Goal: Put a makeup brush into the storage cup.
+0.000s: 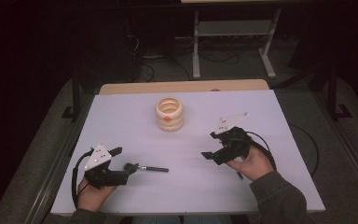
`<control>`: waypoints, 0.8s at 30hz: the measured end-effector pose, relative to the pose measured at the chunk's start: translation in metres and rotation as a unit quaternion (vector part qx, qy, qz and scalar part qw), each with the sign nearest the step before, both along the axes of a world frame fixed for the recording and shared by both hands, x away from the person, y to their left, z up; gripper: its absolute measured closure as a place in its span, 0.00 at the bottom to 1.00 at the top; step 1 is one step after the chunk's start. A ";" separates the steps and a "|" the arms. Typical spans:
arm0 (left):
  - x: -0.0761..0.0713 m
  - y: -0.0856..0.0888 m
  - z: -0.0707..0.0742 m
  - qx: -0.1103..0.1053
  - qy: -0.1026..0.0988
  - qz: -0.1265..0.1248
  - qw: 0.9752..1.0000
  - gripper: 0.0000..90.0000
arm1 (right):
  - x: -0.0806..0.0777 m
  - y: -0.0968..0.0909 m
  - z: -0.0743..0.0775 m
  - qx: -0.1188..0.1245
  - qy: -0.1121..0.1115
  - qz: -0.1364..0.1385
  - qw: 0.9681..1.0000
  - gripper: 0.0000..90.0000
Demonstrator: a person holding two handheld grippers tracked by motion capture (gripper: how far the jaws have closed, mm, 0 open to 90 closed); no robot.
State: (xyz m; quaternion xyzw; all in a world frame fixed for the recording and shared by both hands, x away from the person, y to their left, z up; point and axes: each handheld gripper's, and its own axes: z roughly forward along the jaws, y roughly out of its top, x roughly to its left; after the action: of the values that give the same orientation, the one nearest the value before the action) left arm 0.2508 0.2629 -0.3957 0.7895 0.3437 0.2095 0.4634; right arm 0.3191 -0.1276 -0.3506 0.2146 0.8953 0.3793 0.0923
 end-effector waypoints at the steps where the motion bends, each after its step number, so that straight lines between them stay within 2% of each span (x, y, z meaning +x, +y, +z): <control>1: 0.001 0.001 0.000 0.004 -0.003 -0.002 1.000 0.18 | 0.001 0.004 0.001 0.000 0.003 0.004 1.000 0.26; 13: 0.000 0.002 0.001 0.000 -0.002 0.001 1.000 0.18 | 0.013 0.040 0.003 -0.018 0.007 0.052 0.998 0.28; 14: 0.000 0.002 0.001 0.000 -0.002 0.001 1.000 0.18 | 0.013 0.043 0.004 -0.017 0.013 0.052 0.998 0.28; 24: 0.000 0.002 0.001 0.000 -0.003 0.003 1.000 0.18 | 0.022 0.080 -0.004 -0.037 0.013 0.100 0.994 0.29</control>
State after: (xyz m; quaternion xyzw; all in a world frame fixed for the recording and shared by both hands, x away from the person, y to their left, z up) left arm 0.2504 0.2653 -0.3946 0.7875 0.3450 0.2134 0.4641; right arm 0.3410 -0.0479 -0.3546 0.1248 0.9270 0.3502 0.0505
